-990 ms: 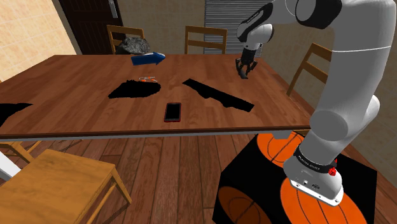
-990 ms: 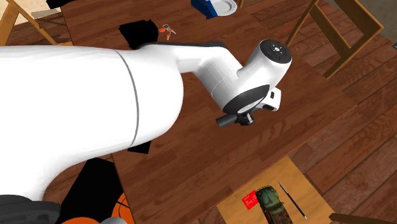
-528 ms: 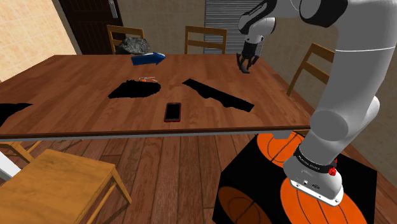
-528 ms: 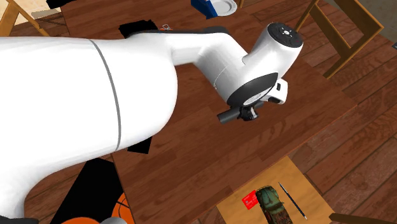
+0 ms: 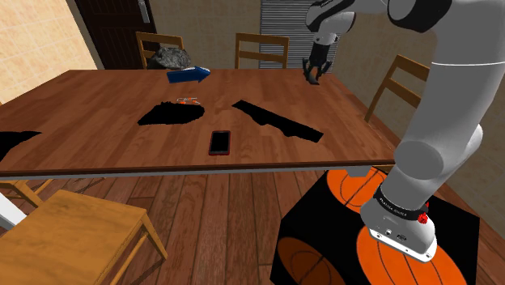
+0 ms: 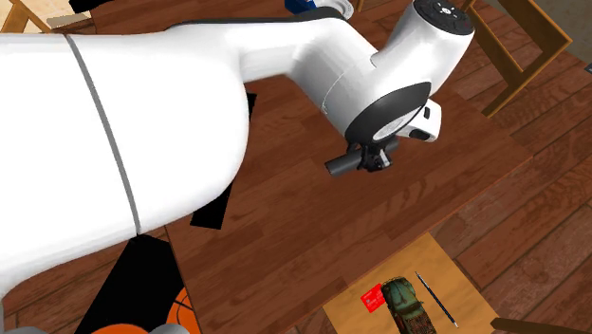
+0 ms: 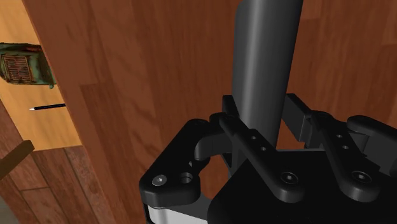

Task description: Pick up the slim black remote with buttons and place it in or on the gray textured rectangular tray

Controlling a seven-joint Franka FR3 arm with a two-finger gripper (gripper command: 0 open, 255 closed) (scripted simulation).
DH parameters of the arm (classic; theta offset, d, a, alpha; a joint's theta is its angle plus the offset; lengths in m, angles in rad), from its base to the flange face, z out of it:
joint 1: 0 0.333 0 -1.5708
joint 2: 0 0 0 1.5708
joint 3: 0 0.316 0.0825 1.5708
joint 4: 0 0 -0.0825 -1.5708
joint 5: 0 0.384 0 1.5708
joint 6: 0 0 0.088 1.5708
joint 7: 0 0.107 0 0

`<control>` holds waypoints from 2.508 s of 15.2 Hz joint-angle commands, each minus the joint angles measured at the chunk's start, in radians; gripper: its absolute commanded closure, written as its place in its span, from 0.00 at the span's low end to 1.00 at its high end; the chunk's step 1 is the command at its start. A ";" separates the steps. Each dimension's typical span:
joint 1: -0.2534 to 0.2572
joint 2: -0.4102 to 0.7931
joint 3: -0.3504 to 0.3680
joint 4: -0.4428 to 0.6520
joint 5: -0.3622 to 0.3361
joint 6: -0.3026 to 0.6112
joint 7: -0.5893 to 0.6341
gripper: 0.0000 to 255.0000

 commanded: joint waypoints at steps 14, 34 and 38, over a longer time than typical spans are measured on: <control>0.162 -0.289 0.100 -0.342 -0.109 0.095 0.293 1.00; 0.313 -0.417 0.307 -0.595 -0.117 0.244 0.647 1.00; 0.314 -0.387 0.307 -0.622 -0.112 0.300 0.641 1.00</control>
